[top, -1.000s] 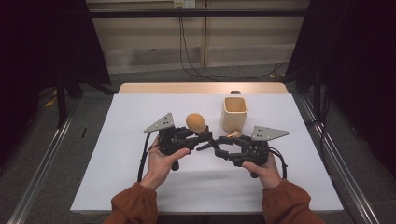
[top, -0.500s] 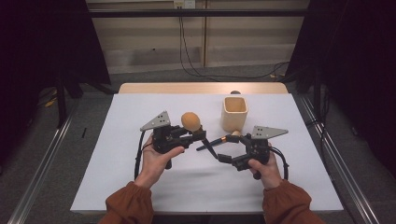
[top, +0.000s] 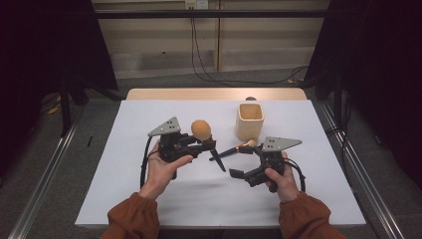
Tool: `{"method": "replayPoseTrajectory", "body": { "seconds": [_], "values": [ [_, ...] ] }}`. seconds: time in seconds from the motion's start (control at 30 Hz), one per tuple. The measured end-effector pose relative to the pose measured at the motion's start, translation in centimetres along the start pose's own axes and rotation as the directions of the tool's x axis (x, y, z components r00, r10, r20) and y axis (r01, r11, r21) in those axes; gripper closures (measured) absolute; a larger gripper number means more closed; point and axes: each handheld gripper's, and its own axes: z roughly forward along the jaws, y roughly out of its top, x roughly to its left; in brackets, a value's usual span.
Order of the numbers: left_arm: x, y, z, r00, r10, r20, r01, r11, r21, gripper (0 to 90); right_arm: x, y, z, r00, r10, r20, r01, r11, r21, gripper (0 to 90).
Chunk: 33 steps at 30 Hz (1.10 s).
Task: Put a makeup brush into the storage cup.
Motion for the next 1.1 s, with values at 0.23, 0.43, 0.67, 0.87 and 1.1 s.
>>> {"method": "replayPoseTrajectory", "body": {
  "seconds": [0.23,0.43,0.67,0.87,1.1],
  "values": [
    [-0.1,0.6,-0.1,0.9999,-0.003,0.010,0.002,0.9989,0.046,65.9,0.3,0.0,0.8,0.9993,-0.030,0.021,0.030,0.999,0.012,5.8],
    [-0.1,1.1,-0.2,0.9998,0.021,0.005,-0.021,0.9958,0.089,65.9,0.4,0.0,1.5,0.9991,-0.038,0.019,0.038,0.999,0.028,5.9],
    [0.2,1.3,-0.3,0.9998,0.016,-0.010,-0.014,0.9915,0.130,65.9,0.4,0.4,1.8,0.9986,-0.053,0.006,0.053,0.999,0.007,8.2],
    [0.4,1.1,0.3,0.9998,0.013,-0.016,-0.010,0.9833,0.182,65.9,0.5,0.6,2.7,0.9968,-0.032,-0.073,0.033,0.999,0.013,9.3],
    [0.1,1.1,1.0,0.9997,0.026,-0.003,-0.025,0.9743,0.224,65.9,0.9,0.7,3.9,0.9959,-0.039,-0.082,0.043,0.998,0.047,8.0]
  ]
}}
